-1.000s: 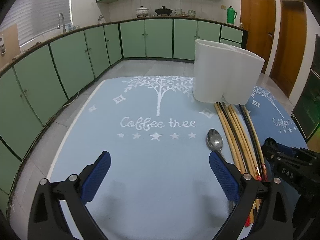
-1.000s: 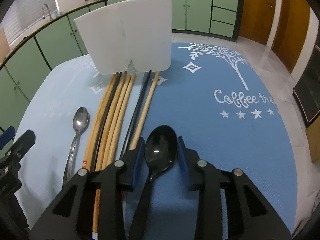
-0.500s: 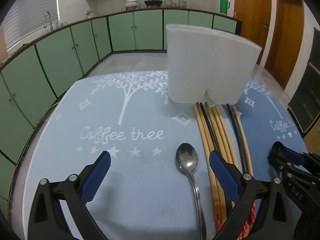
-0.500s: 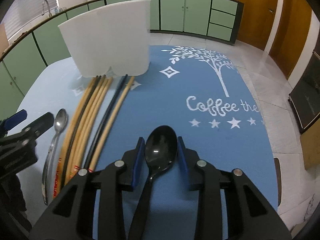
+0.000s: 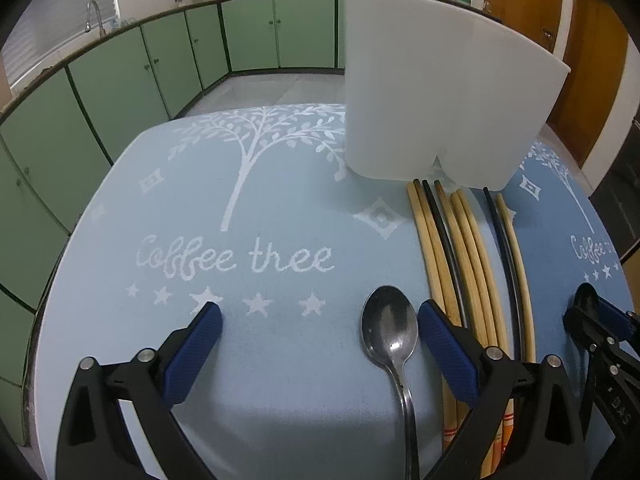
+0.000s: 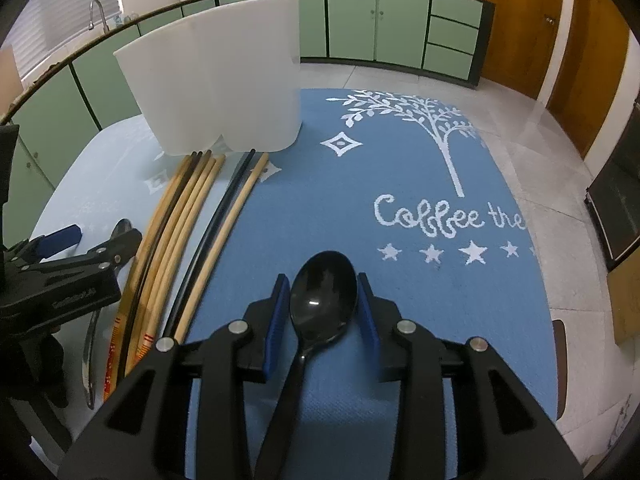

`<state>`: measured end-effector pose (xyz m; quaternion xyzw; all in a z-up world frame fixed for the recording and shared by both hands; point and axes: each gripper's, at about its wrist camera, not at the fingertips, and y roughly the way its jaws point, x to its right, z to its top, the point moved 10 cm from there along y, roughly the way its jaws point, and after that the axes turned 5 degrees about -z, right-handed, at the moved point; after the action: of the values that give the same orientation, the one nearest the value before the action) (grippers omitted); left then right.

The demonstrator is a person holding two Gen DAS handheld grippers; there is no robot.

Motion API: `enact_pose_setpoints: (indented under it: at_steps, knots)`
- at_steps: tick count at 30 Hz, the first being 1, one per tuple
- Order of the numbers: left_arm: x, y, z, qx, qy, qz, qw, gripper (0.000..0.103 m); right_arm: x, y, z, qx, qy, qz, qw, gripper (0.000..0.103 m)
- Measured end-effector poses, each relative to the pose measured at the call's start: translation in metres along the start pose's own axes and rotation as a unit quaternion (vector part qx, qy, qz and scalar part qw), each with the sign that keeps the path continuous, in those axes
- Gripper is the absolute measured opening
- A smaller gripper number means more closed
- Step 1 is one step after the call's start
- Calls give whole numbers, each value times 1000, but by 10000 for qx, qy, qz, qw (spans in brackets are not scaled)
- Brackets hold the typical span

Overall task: Organize utensils
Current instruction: 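Grasp the silver spoon with the left tool while the right tool lifts the black spoon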

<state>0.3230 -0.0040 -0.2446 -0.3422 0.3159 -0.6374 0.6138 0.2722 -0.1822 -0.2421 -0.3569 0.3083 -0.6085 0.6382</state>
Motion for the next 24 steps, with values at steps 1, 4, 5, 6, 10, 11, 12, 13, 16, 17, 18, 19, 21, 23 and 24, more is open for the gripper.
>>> enact_pose_setpoints:
  at_steps: [1, 4, 5, 6, 10, 11, 12, 13, 16, 17, 18, 19, 21, 23, 24]
  knots:
    - [0, 0, 0, -11, -5, -9, 10000, 93, 0, 0, 1, -52, 4, 30, 10000, 36]
    - [6, -1, 3, 9, 58, -144, 9999, 74, -2, 2, 3, -203, 34, 116, 9997, 39]
    - [10, -4, 3, 19, 77, -198, 9998, 69, -3, 3, 3, -244, 44, 134, 9996, 39]
    - [12, -6, 3, 34, 90, -240, 9997, 59, -4, 3, 4, -275, 76, 152, 9995, 36]
    - [27, -10, 5, 85, 154, -598, 9981, 28, -2, 2, 2, -347, 167, 272, 9989, 27]
    - [31, -12, 3, 95, 185, -700, 9973, 28, -3, 1, 2, -344, 177, 302, 9988, 27]
    - [33, -12, 2, 116, 220, -752, 9969, 28, -3, -1, 1, -314, 166, 310, 9989, 26]
    - [36, -14, 1, 167, 283, -811, 9962, 28, -2, -4, 1, -251, 141, 287, 9992, 26]
    - [44, -25, -1, 420, 381, -1022, 9931, 28, -4, -20, 6, 232, 53, 279, 9993, 26]
    - [45, -32, -1, 592, 426, -1116, 9911, 28, -4, -28, 9, 442, 32, 300, 9986, 25]
    - [46, -38, 0, 727, 451, -1181, 9893, 28, -4, -35, 11, 601, 26, 331, 9976, 25]
    - [49, -47, -1, 858, 464, -1236, 9875, 28, -5, -43, 14, 761, 22, 374, 9964, 23]
    - [48, -62, 1, 1199, 499, -1318, 9827, 28, -4, -55, 19, 999, -2, 379, 9943, 5]
    - [47, -78, 2, 1520, 548, -1350, 9776, 28, -3, -60, 24, 1161, -12, 340, 9927, 5]
    - [47, -85, 3, 1653, 576, -1383, 9748, 28, -3, -61, 25, 1184, -37, 317, 9925, 5]
